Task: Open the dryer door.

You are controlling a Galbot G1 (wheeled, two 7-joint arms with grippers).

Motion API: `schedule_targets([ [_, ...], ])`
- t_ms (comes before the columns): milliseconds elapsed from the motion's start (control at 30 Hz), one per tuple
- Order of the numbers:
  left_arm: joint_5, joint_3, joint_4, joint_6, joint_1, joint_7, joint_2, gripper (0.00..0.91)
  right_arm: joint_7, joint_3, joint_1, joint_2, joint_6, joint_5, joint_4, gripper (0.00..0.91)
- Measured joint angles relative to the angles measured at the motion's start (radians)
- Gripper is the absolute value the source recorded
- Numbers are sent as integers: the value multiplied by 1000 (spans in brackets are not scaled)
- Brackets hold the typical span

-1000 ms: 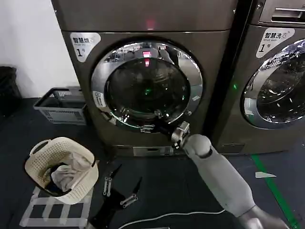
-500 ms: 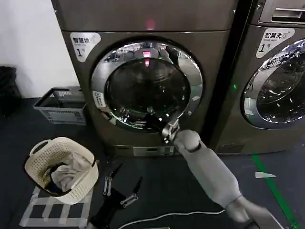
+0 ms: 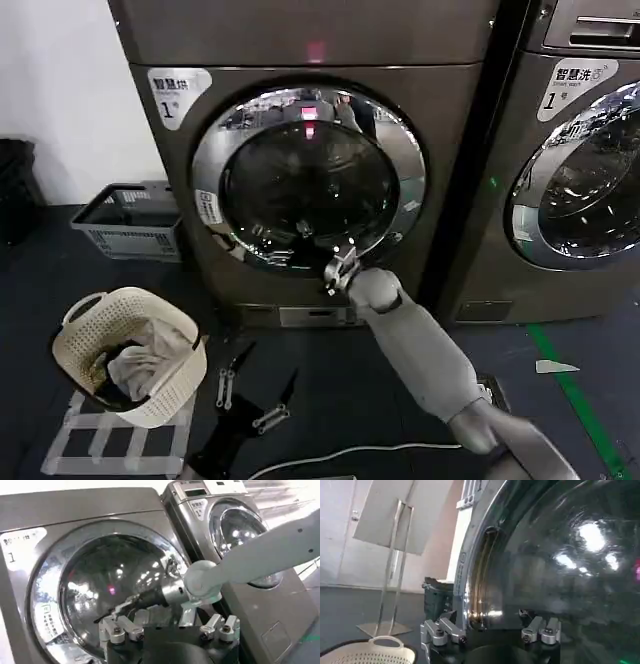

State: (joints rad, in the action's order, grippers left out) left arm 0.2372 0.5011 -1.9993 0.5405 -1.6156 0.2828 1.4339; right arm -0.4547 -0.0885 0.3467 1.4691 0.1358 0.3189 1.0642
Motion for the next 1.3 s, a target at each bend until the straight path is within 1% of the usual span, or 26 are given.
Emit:
schedule_targets([
  [333,0,2,1,1,0,0,0,907,41,-19,-19,45,4,-15,-44,907],
  [567,9,-2,2,5,-1,0,6,907,55,-25,-39,84,21,-38,-94,907],
  [1067,19,0,-11,7,-20,-1,6,907,47,-25,-69,136,40,-52,-185,907],
  [1300,23,0,-9,10,-21,-2,17,907,8,-28,-76,139,39,-45,-194,907],
])
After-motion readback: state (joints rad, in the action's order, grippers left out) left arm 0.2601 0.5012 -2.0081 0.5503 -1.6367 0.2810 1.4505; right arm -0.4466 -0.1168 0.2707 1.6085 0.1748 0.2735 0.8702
